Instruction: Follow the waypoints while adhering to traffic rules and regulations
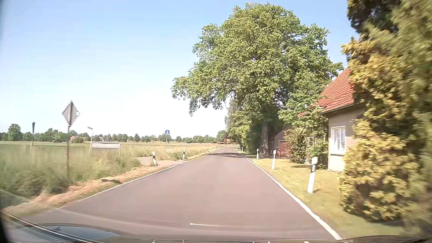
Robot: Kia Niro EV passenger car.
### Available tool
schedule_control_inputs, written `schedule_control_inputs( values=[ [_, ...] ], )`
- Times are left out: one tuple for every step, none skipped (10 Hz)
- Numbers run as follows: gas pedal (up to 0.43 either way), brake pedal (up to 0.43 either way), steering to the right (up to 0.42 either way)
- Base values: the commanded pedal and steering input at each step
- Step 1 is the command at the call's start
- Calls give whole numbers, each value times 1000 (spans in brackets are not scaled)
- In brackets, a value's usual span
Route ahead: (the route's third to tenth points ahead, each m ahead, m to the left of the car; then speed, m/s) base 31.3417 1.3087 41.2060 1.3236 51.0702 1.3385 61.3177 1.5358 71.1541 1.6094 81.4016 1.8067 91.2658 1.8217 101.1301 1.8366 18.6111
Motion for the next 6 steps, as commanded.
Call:
schedule_control_inputs(
  values=[
    [177, 0, 0],
    [177, 0, 0],
    [177, 0, 0],
    [177, 0, 0],
    [177, 0, -1],
    [177, 0, -1]
  ],
)
